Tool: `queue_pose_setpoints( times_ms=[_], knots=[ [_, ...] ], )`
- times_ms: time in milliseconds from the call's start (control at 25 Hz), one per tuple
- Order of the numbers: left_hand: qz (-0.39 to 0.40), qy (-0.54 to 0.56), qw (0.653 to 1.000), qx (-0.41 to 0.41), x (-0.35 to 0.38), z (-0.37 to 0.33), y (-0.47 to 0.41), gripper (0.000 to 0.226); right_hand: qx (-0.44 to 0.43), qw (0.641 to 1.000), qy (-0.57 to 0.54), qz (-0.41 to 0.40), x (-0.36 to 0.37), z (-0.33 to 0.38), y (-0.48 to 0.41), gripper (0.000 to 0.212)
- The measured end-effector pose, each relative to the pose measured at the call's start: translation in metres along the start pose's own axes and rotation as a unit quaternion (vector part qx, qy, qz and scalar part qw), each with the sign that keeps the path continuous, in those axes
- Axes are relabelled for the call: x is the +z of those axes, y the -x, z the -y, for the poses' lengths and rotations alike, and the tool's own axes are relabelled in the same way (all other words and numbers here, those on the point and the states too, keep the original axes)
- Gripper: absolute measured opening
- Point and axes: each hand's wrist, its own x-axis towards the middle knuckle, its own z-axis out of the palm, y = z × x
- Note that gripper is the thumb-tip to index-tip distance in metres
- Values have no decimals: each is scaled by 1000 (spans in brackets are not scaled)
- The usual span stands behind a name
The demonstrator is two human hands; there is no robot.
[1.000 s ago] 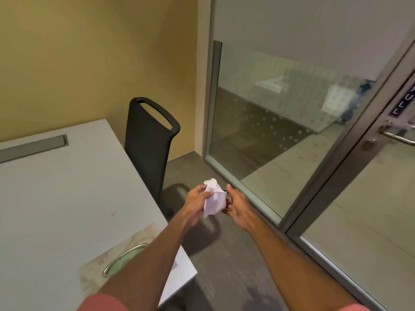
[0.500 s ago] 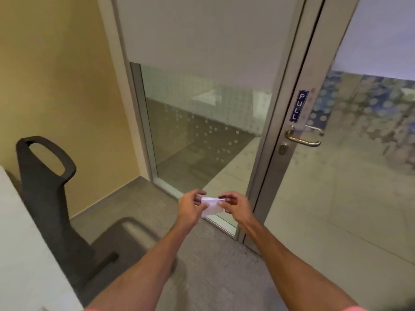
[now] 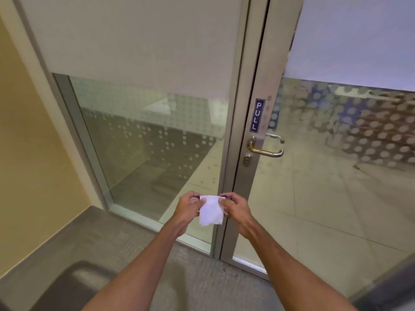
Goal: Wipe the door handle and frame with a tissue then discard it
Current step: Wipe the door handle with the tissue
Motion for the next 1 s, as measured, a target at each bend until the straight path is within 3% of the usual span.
queue_pose_setpoints(
  times_ms=[80,200,360,480,600,640,720,840,920,1000],
  knots=[
    [20,19,1000,0,5,-9,-31,5,7,999,-45,-6,0,7,-22,9],
    [50,49,998,3,11,-28,-75,5,20,989,-146,17,1,19,-53,26],
    [85,60,994,18,20,-52,-121,10,8,980,-197,12,8,31,-86,34],
    [113,9,993,44,29,-67,-149,9,4,983,-177,-39,10,41,-105,29],
    [81,-135,973,170,42,-84,-170,19,-11,980,-160,-117,-1,55,-121,31],
    [51,-221,945,236,46,-90,-177,26,-23,978,-147,-149,-6,61,-127,33],
    [-11,-362,856,370,54,-105,-192,40,-64,970,-100,-211,-18,76,-135,36],
    [-83,-456,723,512,73,-129,-213,63,-146,957,-42,-248,-37,107,-140,28],
    [-100,-489,666,554,88,-147,-229,77,-191,943,45,-269,-54,129,-143,19],
    [-110,-489,642,581,103,-165,-243,83,-218,915,162,-298,-72,145,-146,21]
  ],
)
